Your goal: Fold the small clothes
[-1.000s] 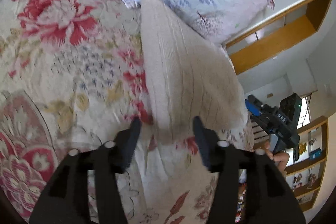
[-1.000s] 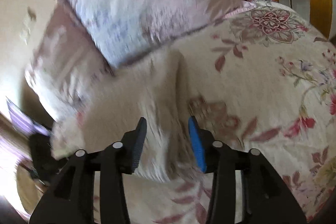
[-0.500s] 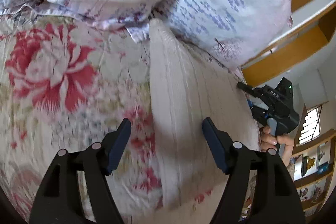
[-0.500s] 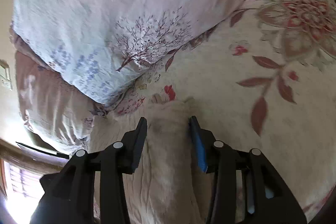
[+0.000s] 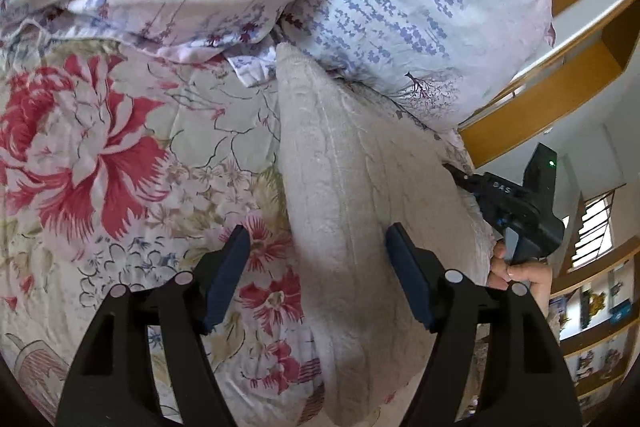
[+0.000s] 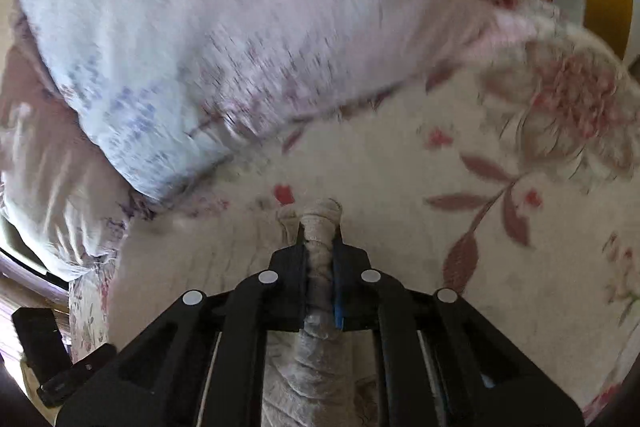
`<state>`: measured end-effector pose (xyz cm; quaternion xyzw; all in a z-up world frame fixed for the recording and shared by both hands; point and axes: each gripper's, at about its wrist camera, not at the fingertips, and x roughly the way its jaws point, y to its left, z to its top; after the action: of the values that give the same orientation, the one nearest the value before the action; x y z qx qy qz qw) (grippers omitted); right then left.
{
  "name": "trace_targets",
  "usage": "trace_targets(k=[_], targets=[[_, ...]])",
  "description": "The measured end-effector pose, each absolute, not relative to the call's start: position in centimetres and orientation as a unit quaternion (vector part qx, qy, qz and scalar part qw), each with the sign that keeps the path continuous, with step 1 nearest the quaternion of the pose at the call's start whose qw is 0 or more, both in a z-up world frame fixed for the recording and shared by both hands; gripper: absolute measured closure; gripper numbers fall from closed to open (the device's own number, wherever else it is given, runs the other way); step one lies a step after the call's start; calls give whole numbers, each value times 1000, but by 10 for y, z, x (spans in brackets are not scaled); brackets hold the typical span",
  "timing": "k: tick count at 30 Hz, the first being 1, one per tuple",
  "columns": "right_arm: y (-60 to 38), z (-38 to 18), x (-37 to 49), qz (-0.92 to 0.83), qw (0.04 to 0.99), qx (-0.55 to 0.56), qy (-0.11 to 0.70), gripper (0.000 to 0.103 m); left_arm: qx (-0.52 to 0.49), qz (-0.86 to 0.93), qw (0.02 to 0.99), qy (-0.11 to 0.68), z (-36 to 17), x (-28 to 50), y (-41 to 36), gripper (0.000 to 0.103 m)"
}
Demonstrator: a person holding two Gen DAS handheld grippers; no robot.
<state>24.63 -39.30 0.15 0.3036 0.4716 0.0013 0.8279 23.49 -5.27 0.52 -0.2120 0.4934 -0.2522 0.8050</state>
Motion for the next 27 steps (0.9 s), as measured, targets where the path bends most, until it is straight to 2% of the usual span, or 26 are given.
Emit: trace_targets(k=[2, 4, 5, 11, 12, 13, 15, 16, 27], targets=[[-397, 9, 241, 7, 827, 313, 467, 88, -211, -253, 806, 491, 9, 232, -51, 33], [-401, 17, 228, 10, 825, 320, 466, 67, -205, -253, 810, 487, 12, 229, -49, 33], [-403, 20, 221, 12, 827, 320, 463, 64, -199, -253, 813, 485, 14, 226, -50, 33], [-400, 16, 168, 42, 824, 324, 463, 61, -165, -248, 828, 475, 19, 213, -57, 31], [-398, 15, 164, 46, 824, 325, 462, 62, -156, -243, 831, 474, 20, 211, -60, 31], [-395, 15, 158, 53, 827, 322, 458, 68, -150, -239, 834, 474, 21, 210, -62, 29], [-387, 18, 154, 52, 840, 301, 448, 90, -134, -231, 842, 469, 22, 209, -68, 27], [-386, 21, 153, 37, 847, 287, 445, 92, -124, -227, 846, 466, 23, 208, -72, 27], [-391, -5, 167, -2, 832, 302, 465, 94, -78, -216, 859, 458, 21, 201, -86, 22]])
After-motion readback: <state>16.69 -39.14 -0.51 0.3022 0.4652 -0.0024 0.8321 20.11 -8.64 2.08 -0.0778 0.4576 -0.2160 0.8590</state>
